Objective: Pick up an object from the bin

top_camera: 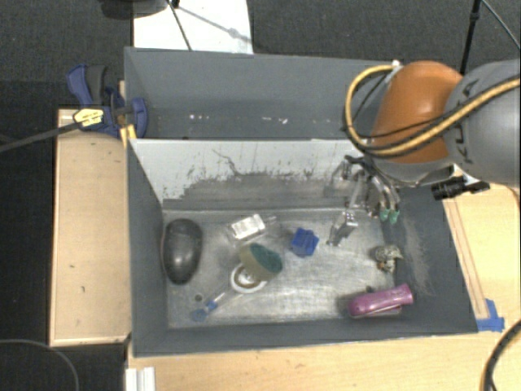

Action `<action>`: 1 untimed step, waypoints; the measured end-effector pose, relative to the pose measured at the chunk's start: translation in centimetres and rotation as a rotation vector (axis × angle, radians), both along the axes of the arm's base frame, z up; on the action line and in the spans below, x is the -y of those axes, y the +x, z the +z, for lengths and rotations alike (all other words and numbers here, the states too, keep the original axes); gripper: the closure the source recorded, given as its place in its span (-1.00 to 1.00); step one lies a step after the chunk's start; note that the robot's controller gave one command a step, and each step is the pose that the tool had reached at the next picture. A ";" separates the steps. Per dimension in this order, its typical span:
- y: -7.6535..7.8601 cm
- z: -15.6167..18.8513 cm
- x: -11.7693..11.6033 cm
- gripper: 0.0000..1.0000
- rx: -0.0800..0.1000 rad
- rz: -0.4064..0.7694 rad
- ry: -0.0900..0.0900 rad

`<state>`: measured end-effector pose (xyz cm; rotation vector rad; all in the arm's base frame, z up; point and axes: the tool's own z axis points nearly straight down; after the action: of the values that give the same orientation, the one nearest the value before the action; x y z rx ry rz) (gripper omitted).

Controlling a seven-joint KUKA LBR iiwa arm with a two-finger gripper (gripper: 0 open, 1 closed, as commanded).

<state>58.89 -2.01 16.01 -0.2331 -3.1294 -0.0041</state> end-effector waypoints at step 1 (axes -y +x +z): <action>-1.0 -8.0 -1.2 -1.00 0.001 0.267 -0.001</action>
Offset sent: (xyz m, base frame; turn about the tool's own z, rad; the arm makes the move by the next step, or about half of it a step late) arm -0.0088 0.0117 -0.0789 -0.2667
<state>57.93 -0.77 7.98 0.1859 -3.1333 -0.0017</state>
